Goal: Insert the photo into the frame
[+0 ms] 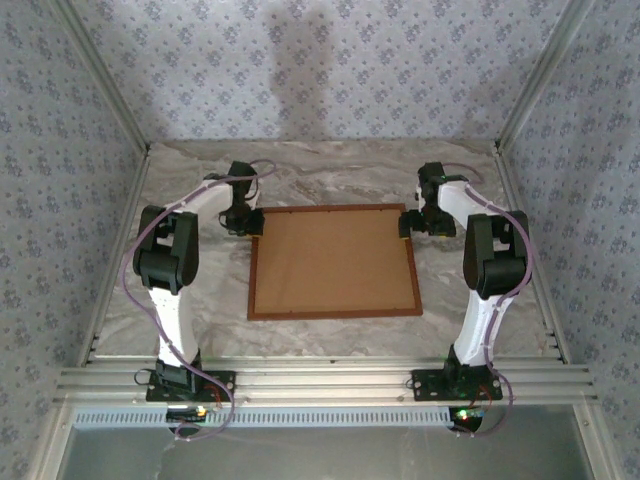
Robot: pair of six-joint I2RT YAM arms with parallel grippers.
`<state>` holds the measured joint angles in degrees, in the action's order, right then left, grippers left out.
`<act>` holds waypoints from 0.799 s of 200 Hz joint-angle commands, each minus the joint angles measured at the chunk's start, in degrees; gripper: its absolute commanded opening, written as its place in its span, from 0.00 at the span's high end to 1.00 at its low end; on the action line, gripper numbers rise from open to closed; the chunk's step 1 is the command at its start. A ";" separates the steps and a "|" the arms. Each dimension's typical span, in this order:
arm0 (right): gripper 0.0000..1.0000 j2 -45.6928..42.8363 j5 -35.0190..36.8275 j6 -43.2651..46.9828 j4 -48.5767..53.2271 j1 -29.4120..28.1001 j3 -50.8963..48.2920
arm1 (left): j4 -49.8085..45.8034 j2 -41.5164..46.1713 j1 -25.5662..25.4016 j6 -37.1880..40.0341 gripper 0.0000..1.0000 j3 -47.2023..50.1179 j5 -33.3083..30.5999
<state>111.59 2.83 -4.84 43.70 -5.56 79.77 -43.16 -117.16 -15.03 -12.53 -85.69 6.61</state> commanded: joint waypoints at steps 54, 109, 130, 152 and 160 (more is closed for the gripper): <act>0.06 4.28 0.17 0.88 0.20 -0.33 0.55 | -2.98 -1.05 -0.44 0.14 0.84 -0.71 -0.50; 0.03 7.09 4.63 0.63 2.56 -4.57 1.04 | -2.88 -0.96 -0.46 -0.21 0.85 -0.75 0.24; 0.01 7.81 6.59 0.18 3.60 -6.62 1.42 | -2.84 -0.87 -0.44 -0.21 0.85 -0.79 0.25; 0.00 8.53 7.96 0.02 5.25 -7.54 2.68 | -2.73 -0.76 -0.46 -0.21 0.85 -0.68 0.38; 0.00 8.55 8.74 -0.25 5.92 -7.73 3.08 | -2.73 -0.79 -0.44 -0.32 0.85 -0.55 0.44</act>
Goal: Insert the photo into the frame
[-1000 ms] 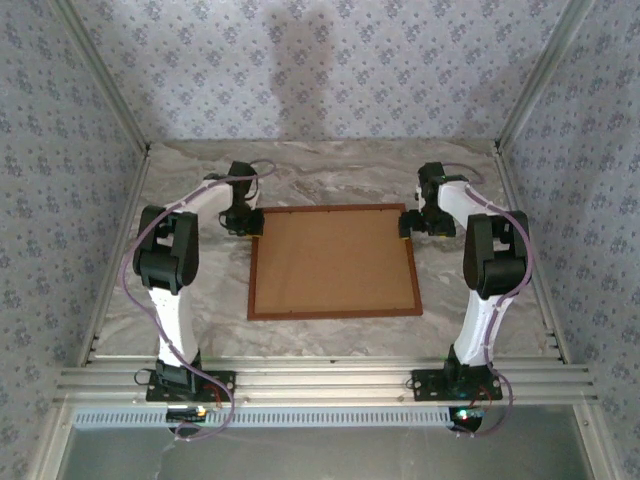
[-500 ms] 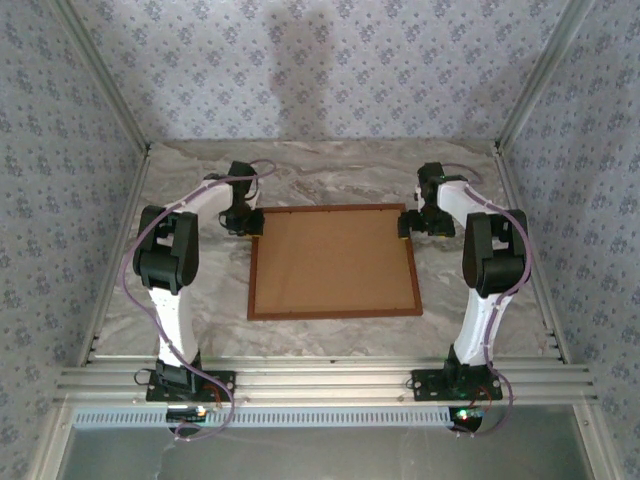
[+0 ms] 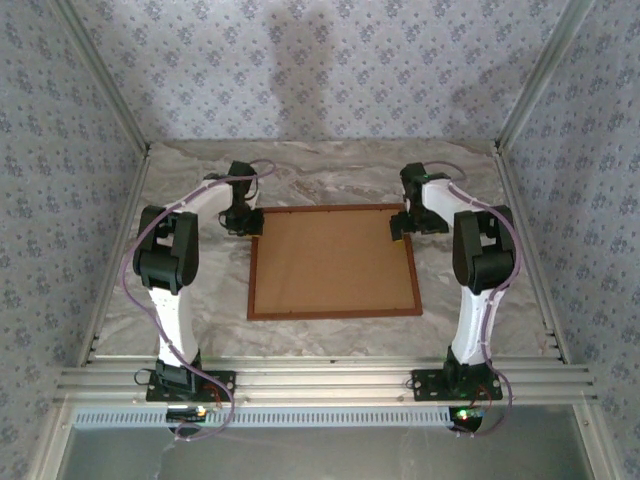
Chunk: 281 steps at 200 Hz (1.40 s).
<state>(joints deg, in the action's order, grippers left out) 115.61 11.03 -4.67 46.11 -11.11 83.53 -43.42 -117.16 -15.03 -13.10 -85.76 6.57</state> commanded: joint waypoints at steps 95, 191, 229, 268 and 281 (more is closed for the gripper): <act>0.00 -2.79 -4.20 -0.87 6.47 0.79 2.43 | -2.27 -0.26 -0.30 0.27 0.85 0.08 -0.01; 0.00 -13.18 -3.63 -3.28 7.08 6.57 -3.95 | -2.64 0.10 0.70 0.18 0.92 -0.22 -0.65; 0.00 -16.19 -6.02 -4.21 5.47 7.55 -8.71 | -2.24 0.01 0.66 -0.34 1.00 -0.48 0.77; 0.00 -18.82 -9.35 -4.26 4.23 7.25 -14.51 | -2.34 -0.08 0.70 -0.30 1.00 -0.53 0.95; 0.00 -20.12 -10.12 -4.94 4.11 6.77 -18.22 | -2.32 0.05 0.70 -0.34 1.00 -0.29 0.81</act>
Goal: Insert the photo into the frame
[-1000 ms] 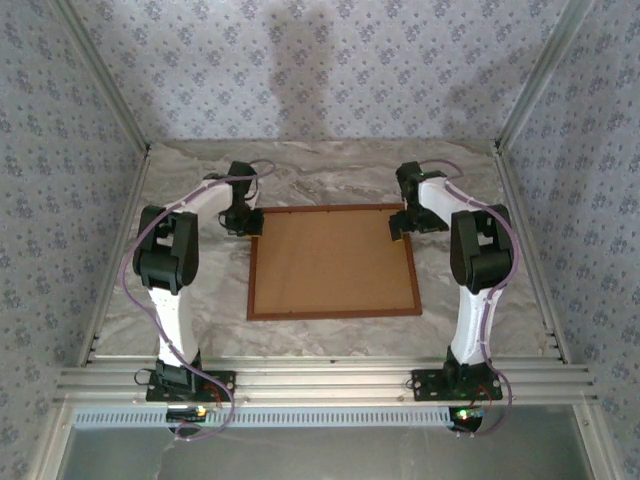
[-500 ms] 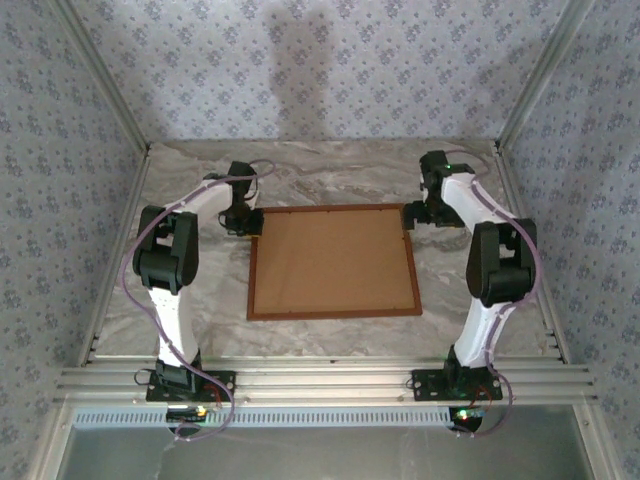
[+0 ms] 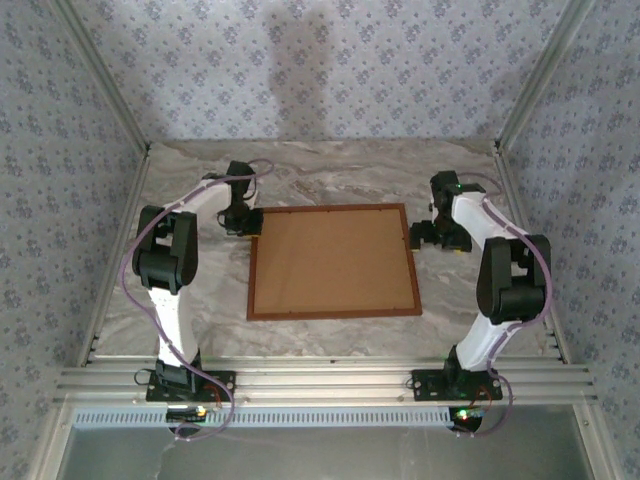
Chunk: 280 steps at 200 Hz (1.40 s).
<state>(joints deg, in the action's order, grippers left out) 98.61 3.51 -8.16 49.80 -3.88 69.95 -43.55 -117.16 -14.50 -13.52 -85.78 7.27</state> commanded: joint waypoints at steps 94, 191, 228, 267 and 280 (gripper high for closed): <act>0.06 -14.17 -0.93 -11.98 4.34 -5.39 -19.27 | -3.15 -0.43 0.18 -0.10 1.00 -1.28 -2.08; 0.06 -13.74 -0.94 -13.35 2.72 -5.52 -20.36 | -3.56 -1.32 0.18 -0.46 1.00 -2.12 -1.45; 0.06 -12.75 -1.08 -14.69 0.38 -5.34 -21.22 | -3.55 -1.53 0.18 -0.76 1.00 -2.37 -1.03; 0.06 -11.38 -0.19 -14.75 -0.54 -5.41 -21.85 | -3.56 -1.66 0.13 -0.90 1.00 -2.38 -0.54; 0.06 -10.92 -0.17 -14.73 -1.16 -5.35 -22.43 | -3.47 -1.71 0.15 -0.90 1.00 -2.38 -0.54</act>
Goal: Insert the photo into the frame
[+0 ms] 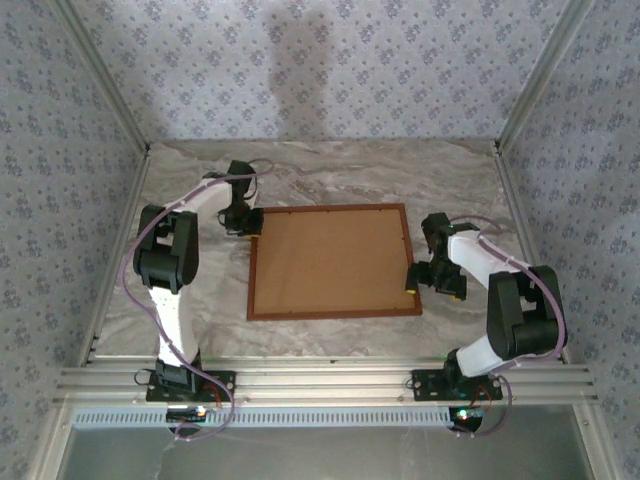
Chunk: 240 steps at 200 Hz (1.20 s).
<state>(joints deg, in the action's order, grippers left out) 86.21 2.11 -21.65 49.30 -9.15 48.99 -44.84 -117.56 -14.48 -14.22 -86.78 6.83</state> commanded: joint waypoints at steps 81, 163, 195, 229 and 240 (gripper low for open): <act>0.04 5.88 0.52 -2.70 -3.70 -5.21 -3.21 | -1.82 -1.26 0.16 -0.46 1.00 -1.02 0.22; 0.03 4.68 -0.10 -3.31 -0.95 -6.46 -0.80 | -1.74 -1.18 0.15 -0.64 1.00 -1.02 0.38; 0.03 -0.68 1.46 -2.38 2.74 -4.36 1.35 | -1.69 -1.09 0.15 -0.59 1.00 -0.85 0.21; 0.03 -1.04 1.26 -2.32 2.67 -3.77 0.67 | -1.52 -1.14 0.15 -0.72 1.00 -0.58 0.26; 0.03 -0.50 1.37 -2.61 2.12 -3.76 0.13 | -1.57 -1.18 0.15 -0.72 1.00 -0.50 0.29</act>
<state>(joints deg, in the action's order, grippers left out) 85.69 3.79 -24.14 50.02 -13.19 49.71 -44.82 -117.56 -14.26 -14.61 -86.78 6.74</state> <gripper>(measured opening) 0.969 0.108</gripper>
